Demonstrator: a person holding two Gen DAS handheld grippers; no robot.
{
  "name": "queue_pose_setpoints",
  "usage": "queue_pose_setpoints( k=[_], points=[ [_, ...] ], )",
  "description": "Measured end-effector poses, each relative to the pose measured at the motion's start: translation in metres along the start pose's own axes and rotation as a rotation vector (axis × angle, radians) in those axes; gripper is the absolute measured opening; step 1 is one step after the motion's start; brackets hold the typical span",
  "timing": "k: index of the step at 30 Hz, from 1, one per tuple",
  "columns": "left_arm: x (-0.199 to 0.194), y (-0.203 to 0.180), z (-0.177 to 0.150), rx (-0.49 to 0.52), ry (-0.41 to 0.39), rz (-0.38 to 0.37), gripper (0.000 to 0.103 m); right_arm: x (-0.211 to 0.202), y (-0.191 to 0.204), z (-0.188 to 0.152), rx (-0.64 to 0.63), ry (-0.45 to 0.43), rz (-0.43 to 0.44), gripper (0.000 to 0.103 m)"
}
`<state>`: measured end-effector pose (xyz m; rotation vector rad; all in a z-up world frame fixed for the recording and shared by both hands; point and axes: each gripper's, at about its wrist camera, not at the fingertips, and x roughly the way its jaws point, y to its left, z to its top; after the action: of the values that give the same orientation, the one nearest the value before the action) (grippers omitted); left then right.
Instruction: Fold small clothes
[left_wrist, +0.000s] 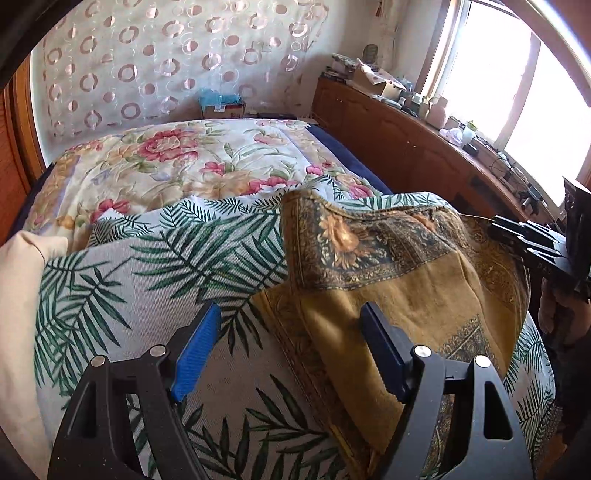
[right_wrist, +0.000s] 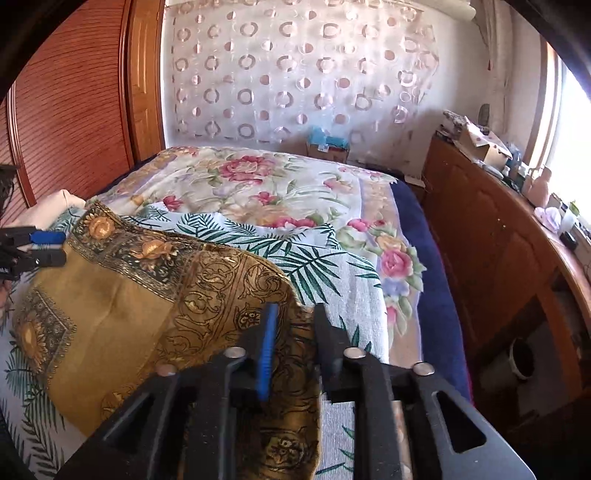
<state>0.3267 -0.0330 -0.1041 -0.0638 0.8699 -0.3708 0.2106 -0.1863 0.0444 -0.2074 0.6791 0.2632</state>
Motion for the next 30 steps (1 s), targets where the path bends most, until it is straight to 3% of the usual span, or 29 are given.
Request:
queue_pose_setpoints(
  k=[1,3,8,15,17,18,20,21,25,27,30],
  points=[
    [0.002,-0.001,-0.002,0.003,0.005,0.006,0.078,-0.002,0.000,0.000,0.008,-0.003,0.009,0.050],
    [0.006,-0.001,-0.004,0.001,0.015,0.006,0.078,0.003,-0.003,-0.002,0.016,0.016,0.018,0.058],
    [0.010,0.000,-0.004,-0.005,0.014,-0.004,0.078,0.037,-0.024,-0.009,0.069,0.105,0.052,0.062],
    [0.012,0.000,-0.007,-0.002,0.006,-0.024,0.077,0.057,-0.040,0.003,0.139,0.149,0.111,0.066],
    [0.012,0.001,-0.007,-0.010,0.002,-0.038,0.060,0.061,-0.045,0.004,0.152,0.153,0.128,0.066],
    [0.012,0.001,-0.007,-0.009,0.004,-0.042,0.059,0.062,-0.048,0.005,0.163,0.150,0.138,0.066],
    [0.013,-0.002,-0.007,0.004,0.014,-0.069,0.042,0.064,-0.048,0.005,0.156,0.147,0.141,0.066],
    [0.013,-0.004,-0.007,0.007,0.020,-0.081,0.039,0.064,-0.048,0.006,0.149,0.147,0.146,0.066],
    [0.012,-0.008,-0.007,0.008,0.028,-0.109,0.014,0.065,-0.037,0.001,0.123,0.140,0.224,0.030],
    [0.008,-0.009,-0.005,0.011,0.022,-0.112,0.010,0.065,-0.034,0.001,0.107,0.132,0.229,0.018],
    [-0.007,-0.013,-0.003,0.015,-0.008,-0.122,0.007,0.048,-0.033,0.002,0.082,0.042,0.185,0.014]
  ],
)
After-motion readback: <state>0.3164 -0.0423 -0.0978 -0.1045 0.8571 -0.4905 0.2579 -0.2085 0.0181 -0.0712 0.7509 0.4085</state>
